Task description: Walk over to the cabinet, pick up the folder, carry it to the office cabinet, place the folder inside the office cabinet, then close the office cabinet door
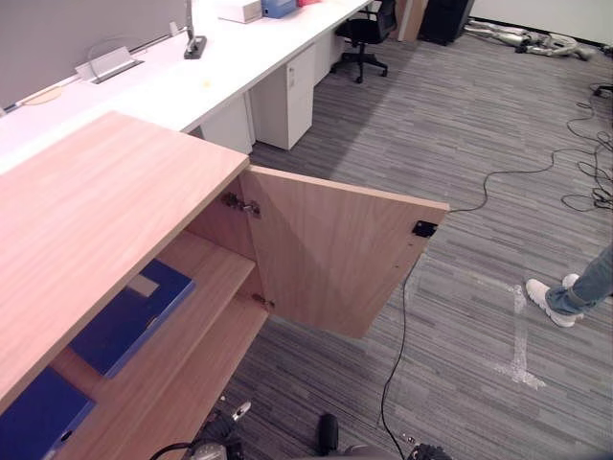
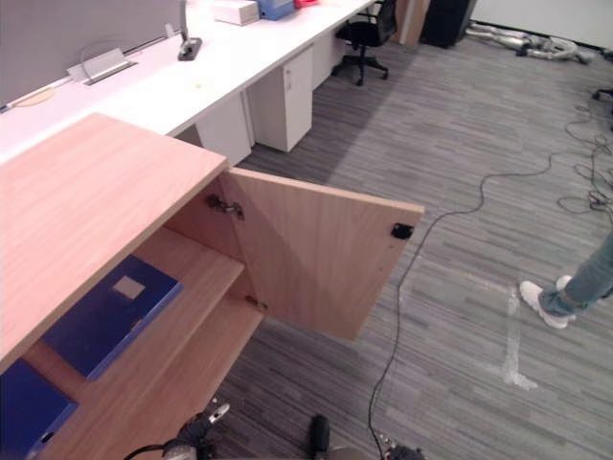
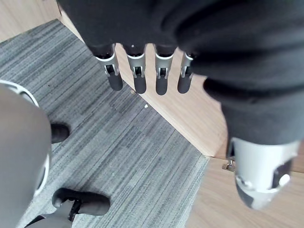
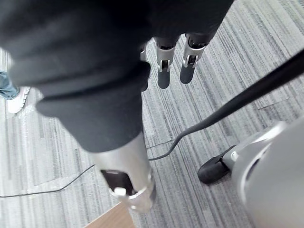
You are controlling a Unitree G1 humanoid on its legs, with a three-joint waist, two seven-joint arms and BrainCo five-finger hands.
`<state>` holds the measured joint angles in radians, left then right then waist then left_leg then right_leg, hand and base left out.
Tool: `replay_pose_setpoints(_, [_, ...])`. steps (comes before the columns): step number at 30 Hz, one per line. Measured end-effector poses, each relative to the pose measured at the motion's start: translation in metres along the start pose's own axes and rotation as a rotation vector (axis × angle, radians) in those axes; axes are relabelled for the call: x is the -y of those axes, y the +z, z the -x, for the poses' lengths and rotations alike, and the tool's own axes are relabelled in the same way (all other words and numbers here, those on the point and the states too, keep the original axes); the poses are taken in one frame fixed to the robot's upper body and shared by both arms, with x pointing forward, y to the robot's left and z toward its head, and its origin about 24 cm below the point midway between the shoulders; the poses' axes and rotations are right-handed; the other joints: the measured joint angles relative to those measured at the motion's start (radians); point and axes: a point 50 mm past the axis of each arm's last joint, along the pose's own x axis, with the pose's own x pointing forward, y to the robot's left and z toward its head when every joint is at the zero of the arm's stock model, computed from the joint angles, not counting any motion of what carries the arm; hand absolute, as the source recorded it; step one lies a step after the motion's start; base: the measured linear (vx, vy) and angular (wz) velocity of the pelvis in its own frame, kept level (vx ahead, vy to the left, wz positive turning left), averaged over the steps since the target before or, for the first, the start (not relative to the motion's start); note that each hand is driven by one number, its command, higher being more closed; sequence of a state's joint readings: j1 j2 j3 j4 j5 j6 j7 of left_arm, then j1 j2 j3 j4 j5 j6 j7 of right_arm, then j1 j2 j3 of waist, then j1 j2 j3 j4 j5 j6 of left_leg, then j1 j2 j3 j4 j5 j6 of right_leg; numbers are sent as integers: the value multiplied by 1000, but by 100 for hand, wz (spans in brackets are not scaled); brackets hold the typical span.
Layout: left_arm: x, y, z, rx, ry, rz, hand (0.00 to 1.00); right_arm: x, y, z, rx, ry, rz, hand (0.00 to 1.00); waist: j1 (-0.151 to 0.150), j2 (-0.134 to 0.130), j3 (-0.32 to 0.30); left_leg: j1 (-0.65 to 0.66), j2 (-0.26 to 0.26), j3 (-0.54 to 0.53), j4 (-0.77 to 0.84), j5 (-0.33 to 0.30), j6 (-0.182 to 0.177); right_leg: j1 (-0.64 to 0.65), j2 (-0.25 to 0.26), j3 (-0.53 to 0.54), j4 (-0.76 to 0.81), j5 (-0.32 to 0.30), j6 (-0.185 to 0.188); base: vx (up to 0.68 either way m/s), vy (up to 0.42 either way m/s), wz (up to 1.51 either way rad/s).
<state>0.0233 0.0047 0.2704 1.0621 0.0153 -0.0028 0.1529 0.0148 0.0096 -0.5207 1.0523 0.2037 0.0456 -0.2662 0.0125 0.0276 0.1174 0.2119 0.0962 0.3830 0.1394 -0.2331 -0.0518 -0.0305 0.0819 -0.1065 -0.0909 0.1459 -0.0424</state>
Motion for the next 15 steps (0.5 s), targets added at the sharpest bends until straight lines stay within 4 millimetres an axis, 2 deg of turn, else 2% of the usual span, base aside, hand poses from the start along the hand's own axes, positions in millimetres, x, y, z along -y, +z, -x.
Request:
replay_pose_setpoints(1, [0, -1, 0, -2, 0, -1, 0, -1, 5, 0, 19, 4, -15, 0, 0, 0, 1, -1, -1, 1, 0, 0, 0, -2, 0, 4, 0, 1, 0, -4, 15, -23])
replay_pose_setpoints(4, [2, 0, 0, 5, -11, -26, 0, -3, 37, 3, 154, 4, -57, 0, 0, 2, 5, -2, -7, 2, -2, 0, 0, -12, 0, 23, 0, 4, 1, -10, 18, -18])
replay_pose_setpoints(6, [2, -1, 1, 9, -16, -47, 0, 2, 69, 5, 276, -15, -102, 0, 0, 8, 8, -3, -13, 1, -8, 0, 0, -19, -1, 32, 0, 5, 2, -8, 21, -14])
replay_pose_setpoints(7, [2, -1, 1, 10, -18, -54, 0, 5, 78, 5, 300, -28, -129, 0, -1, 11, 9, -3, -14, 0, -11, 0, 0, -20, -2, 32, 0, 6, 2, 0, 0, 0])
replay_pose_setpoints(9, [0, -3, 2, 9, -19, -69, 0, 18, 113, 7, 384, -67, -214, 0, -3, 21, 13, -5, -22, -4, -13, 1, 0, -23, -6, 32, 0, 8, 2, 1, 16, 1])
replay_pose_setpoints(10, [-1, -3, 2, 12, -19, -75, 0, 21, 122, 8, 410, -74, -226, 0, -3, 24, 15, -5, -23, -6, -13, 1, 0, -23, -7, 32, 0, 9, 2, 0, 0, 0])
replay_pose_setpoints(11, [-2, -2, 2, 20, -19, -90, 0, 25, 143, 13, 476, -81, -244, 0, -4, 33, 19, -7, -24, -10, -13, 2, 0, -23, -11, 31, 0, 10, 3, 0, 0, 0])
replay_pose_setpoints(12, [-4, -2, 2, 24, -16, -101, 0, 28, 166, 18, 546, -77, -268, 0, -8, 43, 20, -10, -27, -12, -11, 2, 1, -25, -15, 31, 0, 12, 5, 0, 0, 0])
replay_pose_setpoints(13, [-5, -4, 2, 20, -13, -102, 0, 29, 177, 21, 574, -73, -280, 0, -9, 49, 16, -14, -29, -14, -9, 2, 1, -28, -17, 30, 0, 12, 6, -2, 28, 4])
replay_pose_setpoints(14, [-8, -7, 2, 13, -9, -106, 0, 30, 199, 28, 636, -70, -285, 0, -11, 58, 12, -21, -34, -20, -4, 4, 2, -30, -23, 28, 0, 13, 7, 3, 25, 4])
replay_pose_setpoints(15, [-9, -8, 3, 11, -7, -110, 0, 30, 208, 31, 663, -66, -287, 0, -12, 61, 12, -23, -39, -25, 1, 6, 2, -30, -26, 28, 0, 15, 10, 3, 24, 6])
